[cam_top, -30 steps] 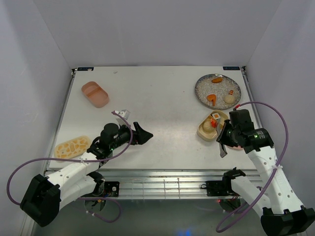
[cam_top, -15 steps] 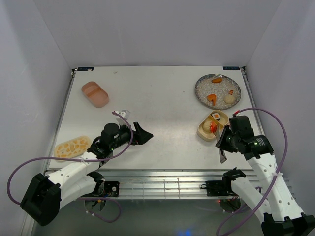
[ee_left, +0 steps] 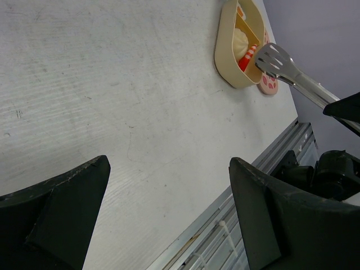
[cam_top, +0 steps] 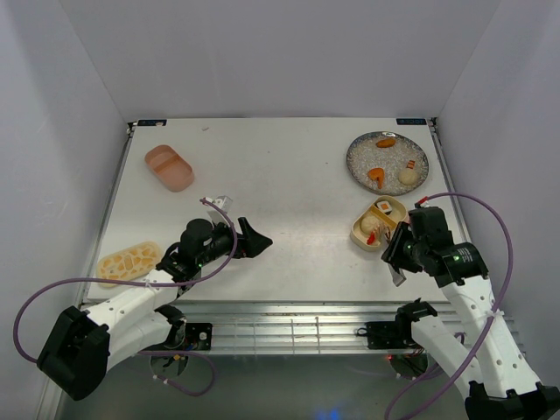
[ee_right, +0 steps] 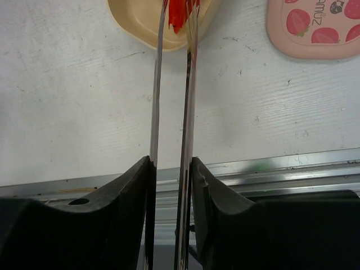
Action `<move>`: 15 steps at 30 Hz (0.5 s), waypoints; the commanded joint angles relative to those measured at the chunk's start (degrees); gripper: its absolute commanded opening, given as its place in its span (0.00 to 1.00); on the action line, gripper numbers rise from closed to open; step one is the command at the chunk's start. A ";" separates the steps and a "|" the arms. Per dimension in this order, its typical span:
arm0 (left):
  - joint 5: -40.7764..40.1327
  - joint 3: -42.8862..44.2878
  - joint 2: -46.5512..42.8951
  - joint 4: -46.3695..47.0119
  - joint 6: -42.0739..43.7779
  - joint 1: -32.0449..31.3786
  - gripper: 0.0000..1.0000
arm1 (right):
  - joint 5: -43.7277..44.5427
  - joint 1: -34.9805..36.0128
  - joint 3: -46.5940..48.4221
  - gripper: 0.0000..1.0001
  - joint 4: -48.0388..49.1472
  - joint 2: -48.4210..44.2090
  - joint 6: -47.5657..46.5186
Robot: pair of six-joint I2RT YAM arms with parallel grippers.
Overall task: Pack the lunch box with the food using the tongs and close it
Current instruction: Place the fake food in the packing box.
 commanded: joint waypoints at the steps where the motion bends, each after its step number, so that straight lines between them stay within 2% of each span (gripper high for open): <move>1: -0.59 0.66 -0.33 0.06 0.42 -0.36 0.98 | 0.37 0.27 2.28 0.40 1.81 -0.19 0.09; 15: -0.59 0.58 -0.25 0.06 0.42 -0.36 0.98 | 5.55 0.27 5.19 0.31 5.06 4.99 -0.35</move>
